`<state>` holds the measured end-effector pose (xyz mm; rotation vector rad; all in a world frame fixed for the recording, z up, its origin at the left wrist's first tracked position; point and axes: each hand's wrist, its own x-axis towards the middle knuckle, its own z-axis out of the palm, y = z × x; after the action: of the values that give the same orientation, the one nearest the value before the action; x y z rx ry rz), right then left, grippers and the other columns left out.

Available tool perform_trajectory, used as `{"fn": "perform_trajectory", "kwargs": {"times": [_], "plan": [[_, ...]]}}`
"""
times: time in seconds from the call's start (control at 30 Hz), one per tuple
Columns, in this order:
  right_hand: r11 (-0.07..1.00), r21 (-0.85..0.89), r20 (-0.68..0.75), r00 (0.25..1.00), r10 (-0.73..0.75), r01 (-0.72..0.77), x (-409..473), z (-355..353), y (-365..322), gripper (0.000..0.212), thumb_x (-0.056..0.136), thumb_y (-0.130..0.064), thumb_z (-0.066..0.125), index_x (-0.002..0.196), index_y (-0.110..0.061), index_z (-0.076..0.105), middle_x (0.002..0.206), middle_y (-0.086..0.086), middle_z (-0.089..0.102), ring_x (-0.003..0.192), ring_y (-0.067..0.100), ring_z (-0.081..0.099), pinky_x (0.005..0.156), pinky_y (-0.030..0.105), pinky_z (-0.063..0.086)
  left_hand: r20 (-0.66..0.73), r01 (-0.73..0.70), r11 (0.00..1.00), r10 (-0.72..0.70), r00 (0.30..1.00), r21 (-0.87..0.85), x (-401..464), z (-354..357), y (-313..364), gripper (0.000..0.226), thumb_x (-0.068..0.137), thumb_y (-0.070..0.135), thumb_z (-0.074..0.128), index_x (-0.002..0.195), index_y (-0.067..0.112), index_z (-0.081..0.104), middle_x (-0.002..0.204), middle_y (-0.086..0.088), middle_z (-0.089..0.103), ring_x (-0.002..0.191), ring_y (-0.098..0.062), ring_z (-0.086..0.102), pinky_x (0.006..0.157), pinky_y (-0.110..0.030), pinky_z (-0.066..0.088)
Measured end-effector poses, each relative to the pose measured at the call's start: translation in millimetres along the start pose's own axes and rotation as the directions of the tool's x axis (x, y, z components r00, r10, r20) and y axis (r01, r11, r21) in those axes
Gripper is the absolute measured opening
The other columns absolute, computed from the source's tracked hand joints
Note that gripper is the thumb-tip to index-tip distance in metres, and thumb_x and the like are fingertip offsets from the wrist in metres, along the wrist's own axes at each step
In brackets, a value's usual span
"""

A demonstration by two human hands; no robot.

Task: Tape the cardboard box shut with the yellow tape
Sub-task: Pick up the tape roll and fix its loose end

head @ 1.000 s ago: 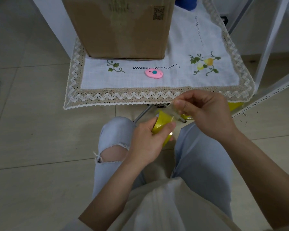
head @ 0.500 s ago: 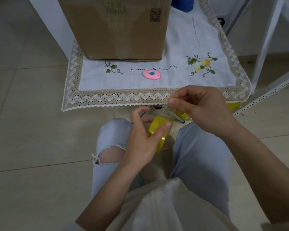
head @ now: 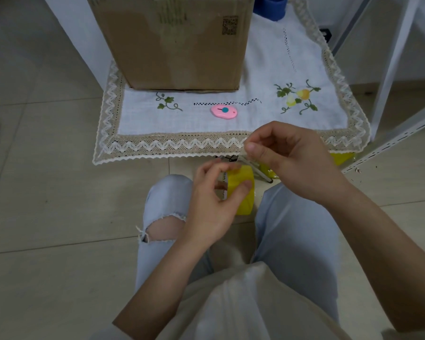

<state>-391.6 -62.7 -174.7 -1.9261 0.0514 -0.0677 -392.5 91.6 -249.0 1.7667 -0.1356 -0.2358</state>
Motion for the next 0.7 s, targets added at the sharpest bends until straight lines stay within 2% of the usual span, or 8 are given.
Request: {"fn": "perform_trajectory", "kwargs": {"times": [0.1, 0.23, 0.3, 0.37, 0.43, 0.53, 0.63, 0.7], "plan": [[1.0, -0.023, 0.03, 0.999, -0.019, 0.02, -1, 1, -2, 0.006, 0.086, -0.015, 0.069, 0.09, -0.01, 0.07, 0.079, 0.005, 0.07, 0.071, 0.016, 0.064, 0.067, 0.022, 0.051, -0.045, -0.069, 0.996, 0.072, 0.996, 0.06, 2, -1, 0, 0.011, 0.079, 0.04, 0.071, 0.09, 0.043, 0.067, 0.123, 0.008, 0.05, 0.106, -0.004, 0.06, 0.089, -0.021, 0.048], [0.996, -0.071, 0.077, 0.996, -0.052, 0.058, -2, -1, -5, 0.007, 0.086, -0.017, 0.069, 0.091, -0.012, 0.071, 0.078, -0.002, 0.069, 0.069, 0.006, 0.063, 0.065, 0.013, 0.047, -0.104, -0.159, 0.985, 0.166, 0.981, 0.071, 3, -4, 3, 0.018, 0.083, 0.038, 0.069, 0.101, 0.042, 0.066, 0.125, 0.01, 0.054, 0.123, -0.001, 0.05, 0.097, -0.031, 0.048], [0.992, -0.101, 0.112, 0.992, -0.062, 0.073, -2, -2, -5, 0.007, 0.086, -0.017, 0.069, 0.091, -0.013, 0.071, 0.078, -0.005, 0.069, 0.069, 0.001, 0.062, 0.066, 0.01, 0.046, -0.123, -0.232, 0.971, 0.237, 0.964, 0.051, 4, -5, 7, 0.017, 0.085, 0.028, 0.07, 0.102, 0.028, 0.069, 0.118, 0.006, 0.063, 0.116, -0.005, 0.057, 0.096, -0.026, 0.046], [0.988, -0.124, 0.142, 0.987, -0.07, 0.088, -2, -2, -4, 0.006, 0.086, -0.016, 0.068, 0.091, -0.014, 0.071, 0.079, -0.006, 0.069, 0.071, 0.0, 0.063, 0.067, 0.01, 0.046, -0.133, -0.234, 0.972, 0.234, 0.963, 0.013, 5, -6, 11, 0.01, 0.086, 0.023, 0.07, 0.094, 0.017, 0.072, 0.099, 0.005, 0.072, 0.097, -0.003, 0.065, 0.086, -0.022, 0.047], [0.987, -0.134, 0.144, 0.987, -0.073, 0.093, -2, -5, -3, 0.007, 0.087, -0.016, 0.068, 0.093, -0.015, 0.07, 0.08, -0.006, 0.069, 0.072, 0.001, 0.063, 0.068, 0.011, 0.047, -0.132, -0.197, 0.98, 0.192, 0.972, -0.027, 7, -6, 11, 0.005, 0.087, 0.021, 0.07, 0.089, 0.018, 0.073, 0.084, 0.009, 0.073, 0.083, -0.001, 0.066, 0.078, -0.02, 0.048], [0.982, -0.172, 0.122, 0.991, -0.056, 0.077, -3, -10, 0, 0.014, 0.086, -0.016, 0.069, 0.1, -0.02, 0.071, 0.085, -0.004, 0.071, 0.076, 0.005, 0.066, 0.071, 0.015, 0.051, -0.092, -0.189, 0.979, 0.182, 0.979, -0.071, 6, -4, 10, 0.004, 0.088, 0.02, 0.069, 0.086, 0.02, 0.072, 0.078, 0.01, 0.072, 0.08, -0.005, 0.068, 0.08, -0.027, 0.053], [0.988, -0.146, 0.116, 0.993, -0.024, 0.041, -6, -12, 0, 0.035, 0.085, -0.013, 0.069, 0.117, -0.026, 0.065, 0.103, -0.006, 0.07, 0.086, 0.005, 0.069, 0.077, 0.016, 0.054, -0.082, -0.155, 0.98, 0.145, 0.986, -0.127, 6, -2, 11, 0.004, 0.087, 0.023, 0.067, 0.085, 0.021, 0.071, 0.077, 0.012, 0.071, 0.078, -0.003, 0.067, 0.076, -0.022, 0.051], [0.987, -0.157, 0.076, 0.997, -0.017, 0.028, -6, -13, 1, 0.057, 0.083, -0.015, 0.072, 0.132, -0.035, 0.052, 0.123, -0.014, 0.061, 0.094, -0.001, 0.067, 0.082, 0.013, 0.053, -0.094, -0.117, 0.978, 0.102, 0.99, -0.171, 6, -1, 12, 0.007, 0.086, 0.026, 0.066, 0.084, 0.021, 0.07, 0.079, 0.009, 0.072, 0.079, -0.005, 0.067, 0.077, -0.023, 0.051]]}}
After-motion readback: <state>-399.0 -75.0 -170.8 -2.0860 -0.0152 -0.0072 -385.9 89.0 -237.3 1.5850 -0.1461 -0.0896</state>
